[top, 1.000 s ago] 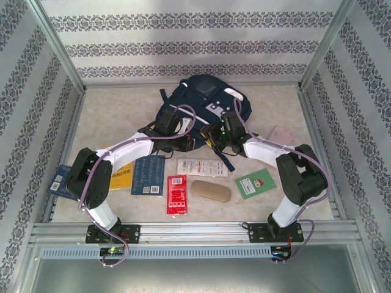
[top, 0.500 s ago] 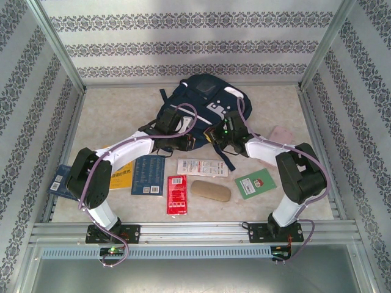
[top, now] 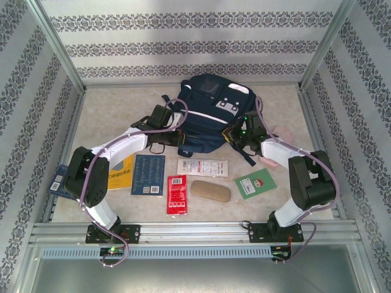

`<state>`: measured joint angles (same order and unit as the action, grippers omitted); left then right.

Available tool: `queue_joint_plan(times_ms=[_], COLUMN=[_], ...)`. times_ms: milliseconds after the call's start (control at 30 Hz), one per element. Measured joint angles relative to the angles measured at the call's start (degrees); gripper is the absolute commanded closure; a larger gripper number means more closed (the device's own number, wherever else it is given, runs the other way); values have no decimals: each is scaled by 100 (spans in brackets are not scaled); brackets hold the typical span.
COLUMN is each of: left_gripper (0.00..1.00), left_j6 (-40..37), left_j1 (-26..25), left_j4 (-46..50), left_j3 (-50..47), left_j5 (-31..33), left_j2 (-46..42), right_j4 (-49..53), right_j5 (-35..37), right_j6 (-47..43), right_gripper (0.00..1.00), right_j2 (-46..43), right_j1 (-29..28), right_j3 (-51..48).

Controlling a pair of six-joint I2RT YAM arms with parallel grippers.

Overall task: Pack the student bag
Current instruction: Unzip the student bag at the top-center of the table.

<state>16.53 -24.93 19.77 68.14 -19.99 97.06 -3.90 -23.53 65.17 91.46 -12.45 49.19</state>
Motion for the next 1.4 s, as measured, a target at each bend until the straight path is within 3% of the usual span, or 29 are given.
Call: queue_joint_plan(times_ms=[367, 633, 667, 733, 800, 933, 1167, 1400], left_gripper=[100, 100, 100, 100, 100, 100, 100, 100], left_j6=[96, 479, 525, 616, 673, 761, 780, 813], left_j1=[282, 208, 190, 144, 109, 96, 87, -4], left_j4=[-157, -782, -811, -855, -894, -870, -866, -870], left_j3=[-20, -863, -944, -1034, -1038, -1010, -789, -780], left_j5=[-374, -428, -420, -420, -417, -369, -352, -352], left_j2=[258, -411, -514, -658, -678, -601, -461, -389], right_j4=[1939, 2629, 2671, 2793, 2940, 3123, 3456, 3418], right_j5=[203, -11, -13, 90, 448, 1200, 1329, 625], right_j6=[-1556, -2234, -2304, -2411, -2505, -2656, -2138, -778], right_gripper=[98, 99, 96, 69, 55, 47, 55, 55], right_j2=[186, 1075, 1147, 1220, 1193, 758, -149, 319], right_j1=[448, 483, 479, 446, 400, 363, -413, -1484], right_j3=[1222, 2131, 2260, 2549, 2798, 2973, 2959, 2734])
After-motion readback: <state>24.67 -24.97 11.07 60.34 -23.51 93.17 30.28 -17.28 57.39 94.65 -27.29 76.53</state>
